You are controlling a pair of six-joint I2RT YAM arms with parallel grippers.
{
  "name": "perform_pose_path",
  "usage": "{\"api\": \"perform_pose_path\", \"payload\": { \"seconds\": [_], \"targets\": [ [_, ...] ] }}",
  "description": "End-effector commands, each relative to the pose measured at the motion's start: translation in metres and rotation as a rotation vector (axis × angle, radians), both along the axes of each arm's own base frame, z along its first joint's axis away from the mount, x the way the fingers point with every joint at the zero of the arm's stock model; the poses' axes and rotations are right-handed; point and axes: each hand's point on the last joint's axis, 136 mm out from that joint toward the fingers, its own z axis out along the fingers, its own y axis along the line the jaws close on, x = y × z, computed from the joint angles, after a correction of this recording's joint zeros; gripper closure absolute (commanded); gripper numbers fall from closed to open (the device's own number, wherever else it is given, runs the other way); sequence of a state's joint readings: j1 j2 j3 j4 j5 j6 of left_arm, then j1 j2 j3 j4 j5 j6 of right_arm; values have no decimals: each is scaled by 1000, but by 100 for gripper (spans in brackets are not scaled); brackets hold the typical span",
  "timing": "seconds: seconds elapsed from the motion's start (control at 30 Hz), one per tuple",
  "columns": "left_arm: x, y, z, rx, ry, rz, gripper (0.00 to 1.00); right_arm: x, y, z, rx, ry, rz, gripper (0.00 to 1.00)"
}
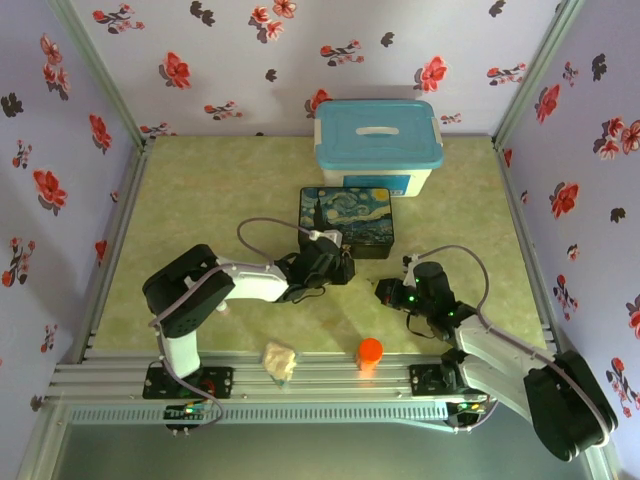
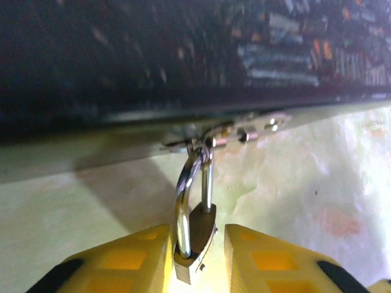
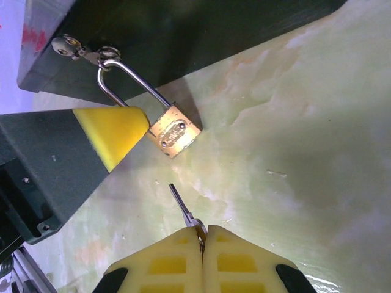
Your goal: Unlock the padlock with the key
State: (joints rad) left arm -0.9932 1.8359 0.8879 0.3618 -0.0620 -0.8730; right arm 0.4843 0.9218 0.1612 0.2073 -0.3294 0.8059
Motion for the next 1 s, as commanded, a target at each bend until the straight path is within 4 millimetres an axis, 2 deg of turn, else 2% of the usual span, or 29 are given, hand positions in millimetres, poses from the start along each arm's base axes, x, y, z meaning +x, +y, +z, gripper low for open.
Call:
{"api": "perform_pose_path", "payload": {
  "seconds": [0.0,0.13,0.3,0.47,0.57,0.63,0.73,0.87,0.97],
  "targets": [
    [6,-4,-5,28,-42,19,72,3,-8,2,-17,-17,-44,100],
    [5,-10,-15,30,-51,14,71,1,-13,3,-29,-32,-56,100],
    [5,-8,-26,78,-55,23,66,-1,-14,2,-24,-31,-57,100],
    [0,-8,-31,82,-45,40,79,0,-14,0,-27,-28,-63,100],
    [2,-6,-23,56,-59,54,89,1,-11,0,-9,-28,-59,100],
    [3,-7,-15,25,-58,66,91,2,-9,-1,9,-19,-61,100],
    [1,-12,3,-99,-39,89,97,6,3,6,96,-6,-51,100],
    [1,-9,24,-240,-16,132,100,10,20,11,200,51,-25,100],
    [2,2,31,-316,12,181,100,12,27,9,214,65,0,100]
  ]
}}
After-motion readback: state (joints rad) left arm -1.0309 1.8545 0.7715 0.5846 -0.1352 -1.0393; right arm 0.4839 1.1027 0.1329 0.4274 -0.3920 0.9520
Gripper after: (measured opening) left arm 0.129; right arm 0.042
